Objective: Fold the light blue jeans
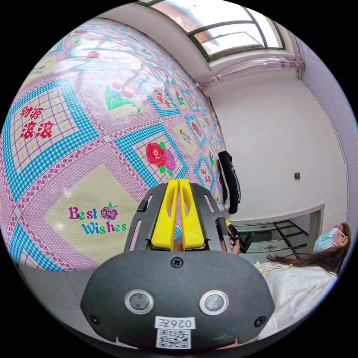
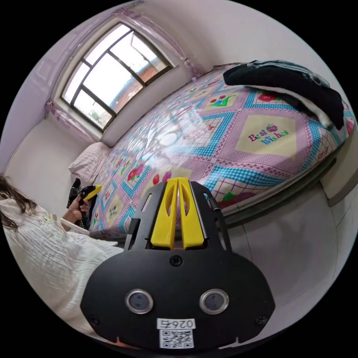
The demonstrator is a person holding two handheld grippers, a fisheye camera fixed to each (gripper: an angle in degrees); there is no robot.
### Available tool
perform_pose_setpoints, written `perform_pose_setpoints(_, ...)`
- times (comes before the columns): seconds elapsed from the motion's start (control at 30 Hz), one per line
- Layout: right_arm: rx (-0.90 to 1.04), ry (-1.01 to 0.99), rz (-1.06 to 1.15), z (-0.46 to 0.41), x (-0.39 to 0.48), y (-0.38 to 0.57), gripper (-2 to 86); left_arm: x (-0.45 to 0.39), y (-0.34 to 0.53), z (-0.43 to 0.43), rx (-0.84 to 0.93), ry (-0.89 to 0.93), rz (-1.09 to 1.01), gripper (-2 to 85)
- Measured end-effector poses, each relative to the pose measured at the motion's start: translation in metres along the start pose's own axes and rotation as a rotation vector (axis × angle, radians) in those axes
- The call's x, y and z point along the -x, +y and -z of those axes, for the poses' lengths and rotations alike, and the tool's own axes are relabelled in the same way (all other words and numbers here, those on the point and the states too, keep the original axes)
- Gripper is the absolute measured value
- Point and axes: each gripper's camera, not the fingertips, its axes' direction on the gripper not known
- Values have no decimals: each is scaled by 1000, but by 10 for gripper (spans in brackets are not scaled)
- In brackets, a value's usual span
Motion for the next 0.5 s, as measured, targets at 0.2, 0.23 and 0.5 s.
perform_pose_setpoints(0.2,-124,84,19,43,40,-12,-10,11,-48,36,-45,57,53,-10)
perform_pose_setpoints(0.23,-148,127,31,53,48,-17,-10,12,-51,38,-37,59,62,-10)
perform_pose_setpoints(0.5,-331,232,-20,116,46,-46,-9,-71,-153,31,12,140,-35,-10)
